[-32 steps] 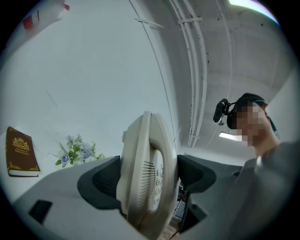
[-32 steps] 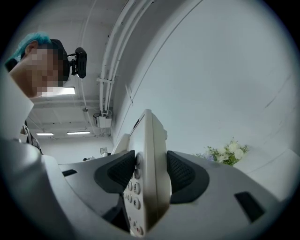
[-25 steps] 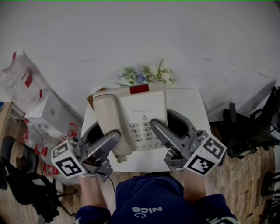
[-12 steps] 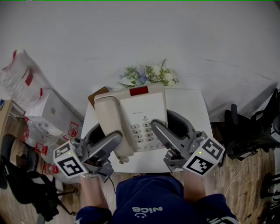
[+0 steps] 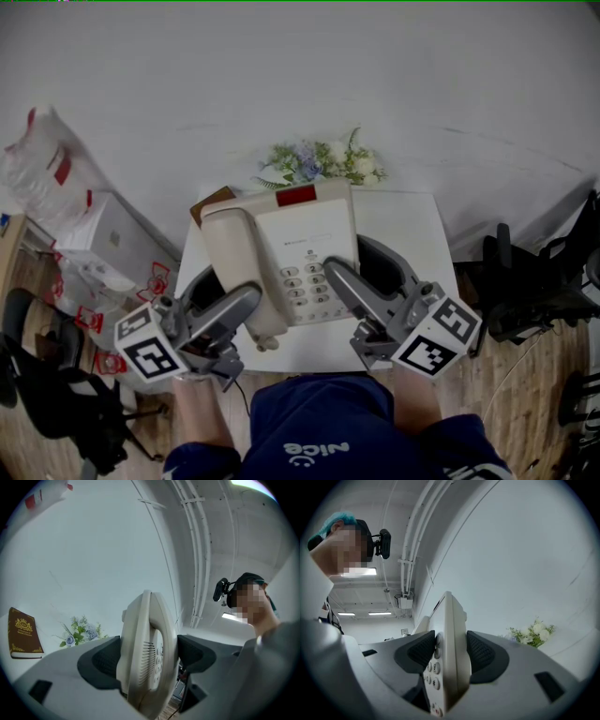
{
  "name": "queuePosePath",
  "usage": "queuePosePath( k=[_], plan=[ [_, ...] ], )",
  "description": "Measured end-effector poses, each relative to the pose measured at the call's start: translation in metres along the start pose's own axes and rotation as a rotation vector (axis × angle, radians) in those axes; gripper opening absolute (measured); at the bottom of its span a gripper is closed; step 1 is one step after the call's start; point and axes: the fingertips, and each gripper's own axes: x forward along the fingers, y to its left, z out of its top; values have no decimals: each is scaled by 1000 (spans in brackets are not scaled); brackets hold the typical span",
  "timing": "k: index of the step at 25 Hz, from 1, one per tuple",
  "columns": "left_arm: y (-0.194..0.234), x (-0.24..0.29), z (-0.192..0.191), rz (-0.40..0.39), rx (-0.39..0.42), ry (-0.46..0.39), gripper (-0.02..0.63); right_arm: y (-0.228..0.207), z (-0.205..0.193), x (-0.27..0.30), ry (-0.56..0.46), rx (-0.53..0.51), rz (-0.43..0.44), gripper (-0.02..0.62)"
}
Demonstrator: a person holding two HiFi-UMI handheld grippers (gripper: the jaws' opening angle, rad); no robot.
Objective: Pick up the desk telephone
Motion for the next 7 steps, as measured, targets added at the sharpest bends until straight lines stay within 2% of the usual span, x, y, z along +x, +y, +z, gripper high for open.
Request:
queuePosePath(
  k=[7],
  plan=[
    [1,0,0,3,4,0,379,-1,-1,0,2,1,1,230]
  ],
)
